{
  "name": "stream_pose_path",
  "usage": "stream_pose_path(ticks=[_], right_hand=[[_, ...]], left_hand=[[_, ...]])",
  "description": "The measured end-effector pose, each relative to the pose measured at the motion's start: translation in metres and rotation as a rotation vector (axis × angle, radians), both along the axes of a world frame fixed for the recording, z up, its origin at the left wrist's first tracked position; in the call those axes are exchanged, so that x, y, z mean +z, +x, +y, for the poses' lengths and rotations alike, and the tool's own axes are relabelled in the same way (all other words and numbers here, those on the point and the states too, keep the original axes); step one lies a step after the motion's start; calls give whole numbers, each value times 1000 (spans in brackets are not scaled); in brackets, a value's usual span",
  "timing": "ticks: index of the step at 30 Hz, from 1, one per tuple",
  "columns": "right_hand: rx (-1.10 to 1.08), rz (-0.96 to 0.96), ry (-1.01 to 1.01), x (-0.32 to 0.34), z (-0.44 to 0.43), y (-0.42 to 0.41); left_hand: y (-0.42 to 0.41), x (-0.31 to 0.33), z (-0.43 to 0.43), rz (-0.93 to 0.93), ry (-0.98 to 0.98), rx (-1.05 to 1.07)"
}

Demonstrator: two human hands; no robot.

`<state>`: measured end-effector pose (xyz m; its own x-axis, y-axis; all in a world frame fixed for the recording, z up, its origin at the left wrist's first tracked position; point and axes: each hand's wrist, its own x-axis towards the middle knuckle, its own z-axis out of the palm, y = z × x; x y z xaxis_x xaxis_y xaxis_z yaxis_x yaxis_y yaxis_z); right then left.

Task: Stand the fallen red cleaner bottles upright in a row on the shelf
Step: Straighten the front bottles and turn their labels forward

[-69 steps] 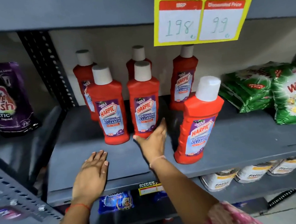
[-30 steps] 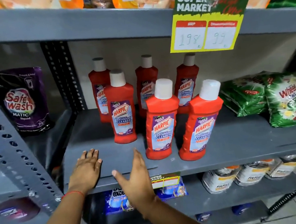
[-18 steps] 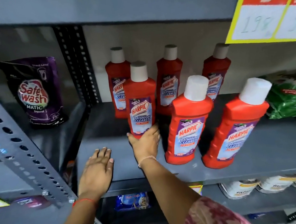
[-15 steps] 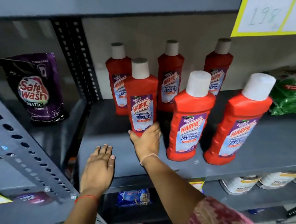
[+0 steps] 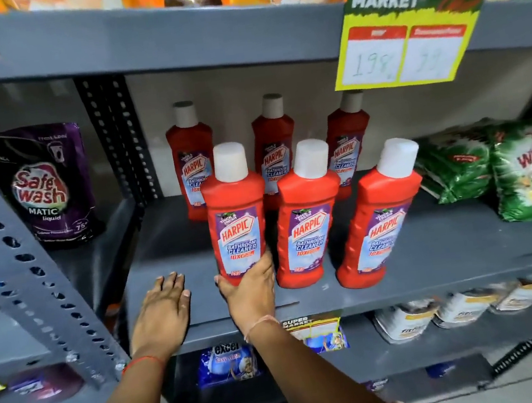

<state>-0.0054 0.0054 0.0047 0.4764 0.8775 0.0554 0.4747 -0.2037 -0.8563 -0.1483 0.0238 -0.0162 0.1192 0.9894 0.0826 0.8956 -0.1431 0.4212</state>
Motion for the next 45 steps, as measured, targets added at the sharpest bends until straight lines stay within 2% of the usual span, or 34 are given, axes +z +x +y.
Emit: stream_pose_path(ticks=[7, 9, 11, 13, 15, 17, 19, 21, 25, 35, 45], right_hand=[[19, 6, -25, 5, -13, 2], [59, 24, -22, 6, -16, 6], [114, 81, 8, 7, -22, 13], [140, 129, 16, 5, -29, 19], [147, 142, 5, 3, -34, 22], [144, 154, 2, 3, -35, 24], [138, 149, 4, 4, -34, 26], [131, 149, 16, 4, -34, 26], [116, 148, 14, 4, -32, 25], [239, 53, 15, -4, -24, -5], [283, 70, 9, -3, -28, -5]], left_hand=[[-1, -1, 0, 9, -12, 2], [-1, 3, 1, -60, -53, 8], [1, 15, -1, -324, -112, 95], [8, 37, -2, -695, -149, 181], [20, 67, -1, -972, -100, 159], [32, 100, 2, -1146, -67, 39], [44, 126, 7, -1166, -95, -154], [55, 140, 11, -1130, -137, -254], [57, 146, 15, -1118, -119, -231], [13, 149, 12, -1209, -118, -236], [7, 152, 10, -1219, -152, -256]])
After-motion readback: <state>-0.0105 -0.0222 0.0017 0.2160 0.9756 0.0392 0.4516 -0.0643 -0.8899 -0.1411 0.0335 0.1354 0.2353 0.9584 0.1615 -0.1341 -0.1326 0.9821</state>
